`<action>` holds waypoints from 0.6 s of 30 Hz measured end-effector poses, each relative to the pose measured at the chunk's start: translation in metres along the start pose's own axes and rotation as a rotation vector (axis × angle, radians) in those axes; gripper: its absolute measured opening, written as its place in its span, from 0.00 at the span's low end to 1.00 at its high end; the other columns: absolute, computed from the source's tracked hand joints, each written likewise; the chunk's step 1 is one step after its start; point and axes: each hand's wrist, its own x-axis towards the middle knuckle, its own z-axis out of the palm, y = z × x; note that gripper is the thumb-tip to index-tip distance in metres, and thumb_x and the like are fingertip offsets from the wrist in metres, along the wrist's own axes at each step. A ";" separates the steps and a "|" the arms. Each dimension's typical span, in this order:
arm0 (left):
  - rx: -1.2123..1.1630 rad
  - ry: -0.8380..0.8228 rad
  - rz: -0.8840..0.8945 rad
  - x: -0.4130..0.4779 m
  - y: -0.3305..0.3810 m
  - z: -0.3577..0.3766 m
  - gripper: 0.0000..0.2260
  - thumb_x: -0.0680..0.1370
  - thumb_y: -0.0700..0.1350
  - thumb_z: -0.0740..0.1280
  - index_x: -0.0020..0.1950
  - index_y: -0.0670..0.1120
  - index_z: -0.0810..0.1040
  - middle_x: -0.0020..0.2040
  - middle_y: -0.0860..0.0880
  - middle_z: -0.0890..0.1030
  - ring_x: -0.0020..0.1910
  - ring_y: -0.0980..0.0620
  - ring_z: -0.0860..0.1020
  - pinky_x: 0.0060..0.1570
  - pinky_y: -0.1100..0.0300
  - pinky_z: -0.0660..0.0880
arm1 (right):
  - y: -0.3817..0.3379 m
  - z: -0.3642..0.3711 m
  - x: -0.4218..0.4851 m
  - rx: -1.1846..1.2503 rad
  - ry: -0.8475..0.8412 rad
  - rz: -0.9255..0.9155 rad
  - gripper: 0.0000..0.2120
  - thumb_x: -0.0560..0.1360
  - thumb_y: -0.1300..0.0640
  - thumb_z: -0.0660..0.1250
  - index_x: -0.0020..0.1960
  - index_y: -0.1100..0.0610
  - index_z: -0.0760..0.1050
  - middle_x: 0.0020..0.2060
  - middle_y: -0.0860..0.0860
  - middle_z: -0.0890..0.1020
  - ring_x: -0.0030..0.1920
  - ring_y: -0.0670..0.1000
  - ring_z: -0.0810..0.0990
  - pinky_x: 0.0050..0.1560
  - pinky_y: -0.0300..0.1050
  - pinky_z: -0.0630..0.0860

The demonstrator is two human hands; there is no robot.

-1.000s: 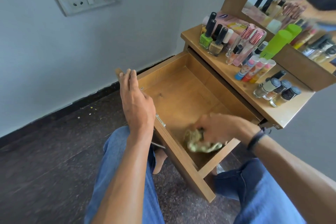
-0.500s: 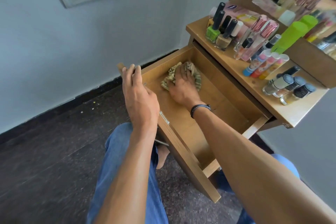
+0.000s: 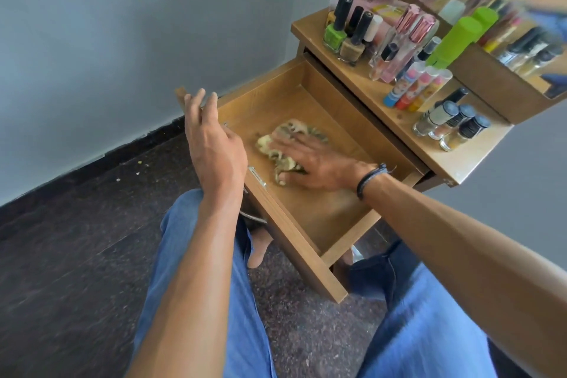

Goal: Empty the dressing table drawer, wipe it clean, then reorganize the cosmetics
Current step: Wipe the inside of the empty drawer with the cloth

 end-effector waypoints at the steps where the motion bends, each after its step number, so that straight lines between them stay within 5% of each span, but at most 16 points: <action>1: -0.001 -0.002 0.004 0.000 0.000 0.000 0.23 0.80 0.27 0.54 0.74 0.39 0.72 0.77 0.46 0.67 0.80 0.48 0.59 0.74 0.67 0.53 | 0.009 -0.004 -0.004 -0.017 -0.009 0.079 0.36 0.82 0.34 0.51 0.82 0.42 0.37 0.81 0.44 0.38 0.81 0.51 0.36 0.80 0.58 0.36; 6: -0.012 -0.009 0.018 0.002 0.000 0.001 0.24 0.79 0.27 0.54 0.73 0.38 0.72 0.77 0.45 0.67 0.80 0.46 0.59 0.78 0.57 0.58 | 0.020 -0.013 -0.021 -0.078 -0.074 0.434 0.36 0.84 0.37 0.49 0.83 0.48 0.36 0.82 0.47 0.37 0.82 0.58 0.46 0.81 0.58 0.50; 8: -0.005 -0.004 0.019 0.002 -0.001 0.002 0.24 0.80 0.27 0.54 0.73 0.39 0.72 0.77 0.45 0.67 0.80 0.46 0.60 0.77 0.62 0.56 | 0.007 -0.005 -0.031 -0.168 -0.065 0.575 0.34 0.85 0.40 0.50 0.83 0.56 0.43 0.82 0.58 0.49 0.78 0.63 0.62 0.74 0.59 0.65; 11: -0.004 0.004 0.018 0.002 -0.002 0.002 0.24 0.80 0.27 0.54 0.73 0.39 0.73 0.77 0.45 0.68 0.79 0.46 0.60 0.75 0.67 0.55 | -0.016 0.001 -0.058 -0.198 -0.034 0.755 0.26 0.86 0.50 0.53 0.77 0.65 0.57 0.70 0.64 0.72 0.66 0.63 0.77 0.58 0.55 0.77; 14: 0.001 0.011 0.027 0.002 -0.001 0.003 0.24 0.79 0.27 0.53 0.73 0.39 0.73 0.76 0.45 0.68 0.80 0.46 0.60 0.76 0.63 0.56 | -0.038 -0.001 -0.069 -0.161 -0.070 0.803 0.25 0.84 0.61 0.53 0.77 0.71 0.55 0.69 0.67 0.72 0.66 0.64 0.76 0.58 0.55 0.77; 18: -0.005 -0.002 0.016 0.002 -0.001 0.002 0.24 0.80 0.27 0.53 0.74 0.40 0.72 0.77 0.46 0.68 0.80 0.48 0.59 0.75 0.68 0.53 | -0.071 0.007 -0.052 -0.096 -0.142 0.743 0.29 0.83 0.63 0.52 0.78 0.74 0.47 0.74 0.73 0.62 0.71 0.67 0.70 0.65 0.58 0.74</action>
